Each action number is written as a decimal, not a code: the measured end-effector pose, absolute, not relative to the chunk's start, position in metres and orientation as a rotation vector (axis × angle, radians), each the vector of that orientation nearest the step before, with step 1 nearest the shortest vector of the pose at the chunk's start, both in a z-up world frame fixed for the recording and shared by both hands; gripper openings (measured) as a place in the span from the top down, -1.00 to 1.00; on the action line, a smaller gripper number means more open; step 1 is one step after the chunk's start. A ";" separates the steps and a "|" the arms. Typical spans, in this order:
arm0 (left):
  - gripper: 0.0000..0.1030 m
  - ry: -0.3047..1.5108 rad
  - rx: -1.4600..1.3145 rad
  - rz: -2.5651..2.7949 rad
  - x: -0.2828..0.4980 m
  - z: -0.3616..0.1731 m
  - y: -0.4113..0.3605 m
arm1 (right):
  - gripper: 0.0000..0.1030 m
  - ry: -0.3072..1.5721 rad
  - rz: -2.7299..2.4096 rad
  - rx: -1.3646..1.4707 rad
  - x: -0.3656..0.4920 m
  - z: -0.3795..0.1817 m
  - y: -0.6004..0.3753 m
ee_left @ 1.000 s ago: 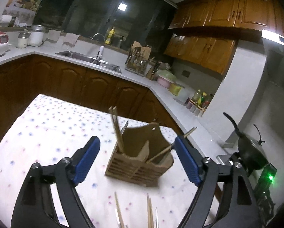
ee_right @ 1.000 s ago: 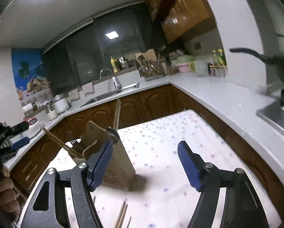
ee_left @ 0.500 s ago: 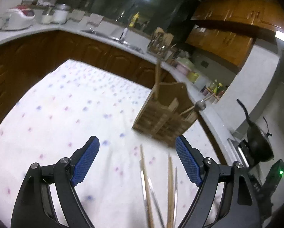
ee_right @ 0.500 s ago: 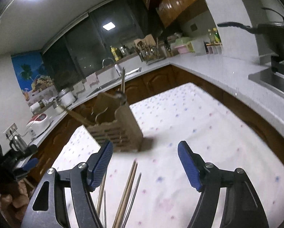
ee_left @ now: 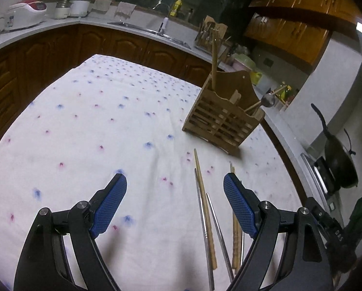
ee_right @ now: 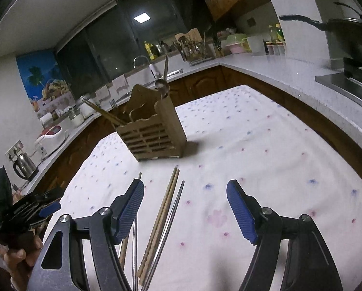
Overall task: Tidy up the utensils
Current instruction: 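Close the left tool on a wooden chopstick while the right tool grasps another wooden chopstick, then lift both wooden chopsticks and carry them above the wooden holder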
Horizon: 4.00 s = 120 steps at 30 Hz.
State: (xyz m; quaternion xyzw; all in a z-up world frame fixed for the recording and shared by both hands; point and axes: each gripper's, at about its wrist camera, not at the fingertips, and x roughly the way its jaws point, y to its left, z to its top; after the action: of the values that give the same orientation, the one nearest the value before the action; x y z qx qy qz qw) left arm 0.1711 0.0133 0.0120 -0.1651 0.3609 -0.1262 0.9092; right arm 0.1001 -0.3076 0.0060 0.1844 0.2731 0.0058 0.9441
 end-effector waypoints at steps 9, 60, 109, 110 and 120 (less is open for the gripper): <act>-0.63 0.795 -0.280 -0.252 0.180 0.008 -0.001 | -0.41 0.585 0.041 0.356 0.106 0.001 -0.297; 0.63 1.039 0.035 -0.369 0.293 -0.056 -0.058 | 0.87 0.925 0.103 0.257 0.270 -0.071 -0.256; 0.92 0.637 -0.168 -0.465 0.191 0.109 -0.013 | 0.91 0.420 0.274 0.313 0.141 0.103 -0.276; 0.92 0.634 -0.169 -0.463 0.191 0.111 -0.013 | 0.91 0.415 0.272 0.313 0.142 0.105 -0.277; 0.92 0.591 -0.171 -0.455 0.195 0.127 -0.009 | 0.91 0.366 0.236 0.328 0.152 0.116 -0.286</act>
State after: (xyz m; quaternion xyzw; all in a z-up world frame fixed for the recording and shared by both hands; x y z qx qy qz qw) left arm 0.1951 -0.0090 0.1273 -0.0836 0.2885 -0.2218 0.9277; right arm 0.1522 -0.2859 0.1158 0.1618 0.1809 0.1164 0.9631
